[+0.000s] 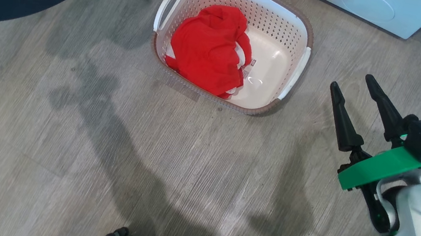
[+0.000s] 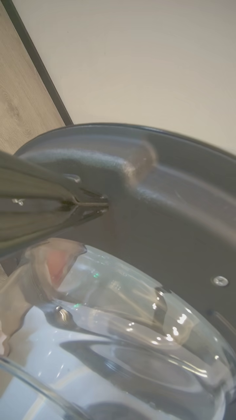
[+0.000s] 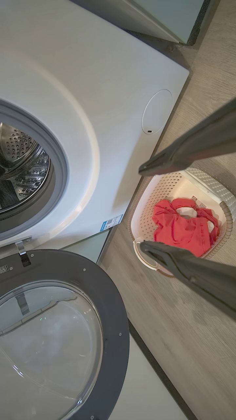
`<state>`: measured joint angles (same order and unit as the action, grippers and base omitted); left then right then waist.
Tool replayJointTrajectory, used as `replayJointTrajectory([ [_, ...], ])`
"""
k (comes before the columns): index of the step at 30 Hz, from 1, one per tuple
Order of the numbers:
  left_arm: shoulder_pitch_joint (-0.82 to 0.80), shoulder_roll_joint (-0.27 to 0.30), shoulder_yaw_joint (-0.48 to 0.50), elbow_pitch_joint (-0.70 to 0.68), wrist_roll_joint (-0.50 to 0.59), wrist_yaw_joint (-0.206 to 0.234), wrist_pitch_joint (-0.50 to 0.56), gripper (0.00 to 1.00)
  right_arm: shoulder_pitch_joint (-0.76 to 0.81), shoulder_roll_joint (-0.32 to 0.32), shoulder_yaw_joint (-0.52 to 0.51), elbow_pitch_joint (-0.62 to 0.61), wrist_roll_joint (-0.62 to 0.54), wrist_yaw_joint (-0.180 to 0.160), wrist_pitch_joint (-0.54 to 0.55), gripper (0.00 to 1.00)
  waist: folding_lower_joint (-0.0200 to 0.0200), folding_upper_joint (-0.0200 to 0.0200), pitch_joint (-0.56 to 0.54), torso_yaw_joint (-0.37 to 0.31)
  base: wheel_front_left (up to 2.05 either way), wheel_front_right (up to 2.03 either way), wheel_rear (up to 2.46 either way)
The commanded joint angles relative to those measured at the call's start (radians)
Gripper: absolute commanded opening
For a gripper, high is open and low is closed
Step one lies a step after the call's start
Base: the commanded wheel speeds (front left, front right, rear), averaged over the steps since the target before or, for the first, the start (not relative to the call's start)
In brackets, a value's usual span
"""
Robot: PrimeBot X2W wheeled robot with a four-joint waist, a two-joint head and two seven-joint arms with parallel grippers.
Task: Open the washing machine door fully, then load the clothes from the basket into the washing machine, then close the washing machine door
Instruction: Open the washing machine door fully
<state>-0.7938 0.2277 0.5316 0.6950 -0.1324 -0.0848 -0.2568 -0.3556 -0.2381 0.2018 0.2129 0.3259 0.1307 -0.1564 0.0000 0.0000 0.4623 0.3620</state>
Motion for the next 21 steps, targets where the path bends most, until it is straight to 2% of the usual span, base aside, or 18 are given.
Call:
replayJointTrajectory([
  [1,-0.014,0.077,0.041,-0.043,0.009,0.009,-0.005,0.0,0.022,-0.002,0.017,-0.042,-0.008,0.0,0.007,1.0,0.0,0.0,0.002,-0.002,0.0,0.0,0.0],
  [11,0.012,0.055,0.057,-0.048,0.051,-0.008,-0.005,0.0,0.024,0.012,0.019,-0.046,-0.018,0.0,0.014,1.0,0.0,0.0,-0.004,-0.004,0.0,0.0,0.0],
  [21,0.056,0.024,0.053,-0.079,0.05,-0.035,-0.005,0.0,0.014,0.052,0.041,0.018,0.009,0.0,-0.034,1.0,0.0,0.0,-0.087,-0.026,0.0,0.0,0.0],
])
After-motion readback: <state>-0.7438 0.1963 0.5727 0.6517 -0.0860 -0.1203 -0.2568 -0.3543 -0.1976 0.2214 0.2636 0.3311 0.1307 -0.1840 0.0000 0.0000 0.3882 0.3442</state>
